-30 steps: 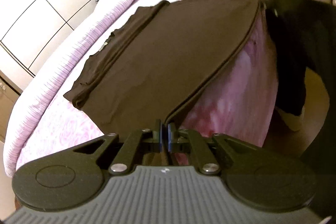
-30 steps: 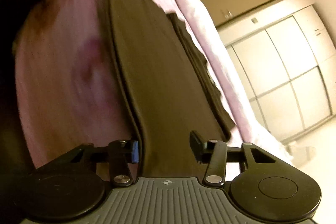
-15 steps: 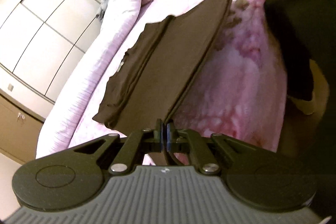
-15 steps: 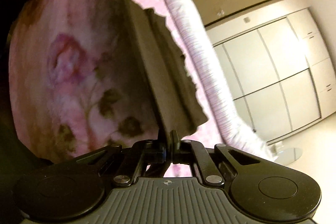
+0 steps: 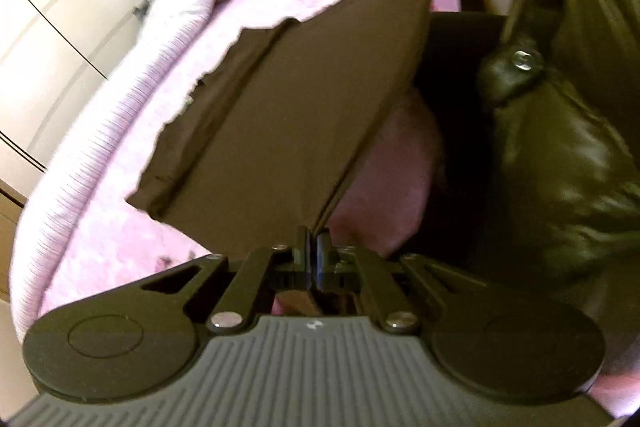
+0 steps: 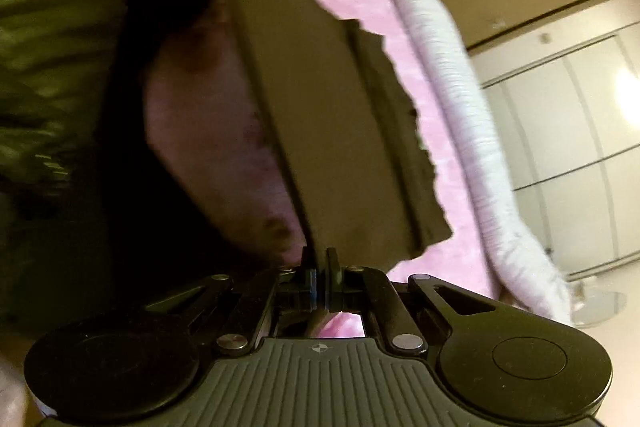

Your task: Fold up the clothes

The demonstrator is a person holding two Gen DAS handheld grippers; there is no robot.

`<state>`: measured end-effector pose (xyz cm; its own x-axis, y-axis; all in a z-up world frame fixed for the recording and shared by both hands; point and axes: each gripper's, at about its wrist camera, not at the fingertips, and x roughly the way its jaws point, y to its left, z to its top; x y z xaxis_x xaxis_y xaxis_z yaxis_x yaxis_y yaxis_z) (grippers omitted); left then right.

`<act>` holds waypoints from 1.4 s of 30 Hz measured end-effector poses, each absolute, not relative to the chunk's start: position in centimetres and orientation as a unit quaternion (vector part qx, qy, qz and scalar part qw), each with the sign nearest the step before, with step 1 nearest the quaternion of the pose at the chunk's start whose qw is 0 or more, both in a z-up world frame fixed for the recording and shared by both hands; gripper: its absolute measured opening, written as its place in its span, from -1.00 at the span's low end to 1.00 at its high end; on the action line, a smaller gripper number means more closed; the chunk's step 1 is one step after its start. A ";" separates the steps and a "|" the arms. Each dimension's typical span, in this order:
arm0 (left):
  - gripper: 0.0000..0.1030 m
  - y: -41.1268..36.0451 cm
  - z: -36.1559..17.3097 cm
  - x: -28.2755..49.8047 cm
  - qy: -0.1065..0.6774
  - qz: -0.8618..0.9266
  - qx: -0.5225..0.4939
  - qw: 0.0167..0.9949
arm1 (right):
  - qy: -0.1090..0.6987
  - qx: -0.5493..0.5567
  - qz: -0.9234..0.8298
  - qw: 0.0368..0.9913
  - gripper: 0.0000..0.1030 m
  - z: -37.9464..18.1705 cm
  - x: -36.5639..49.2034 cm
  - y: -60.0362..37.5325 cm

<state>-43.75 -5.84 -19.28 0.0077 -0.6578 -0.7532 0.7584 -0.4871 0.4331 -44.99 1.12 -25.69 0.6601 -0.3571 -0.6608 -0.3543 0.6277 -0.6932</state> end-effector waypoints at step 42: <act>-0.96 -57.0 -30.4 -16.3 0.098 -0.630 0.519 0.569 | 0.494 -0.316 0.006 0.810 -0.97 -29.7 -4.6 -37.5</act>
<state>-16.30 -56.96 -30.43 0.1856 -0.6157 -0.7658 0.8196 -0.3329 0.4663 -4.58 -37.49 -29.73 0.5114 -0.3032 -0.8041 -0.3217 0.8002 -0.5062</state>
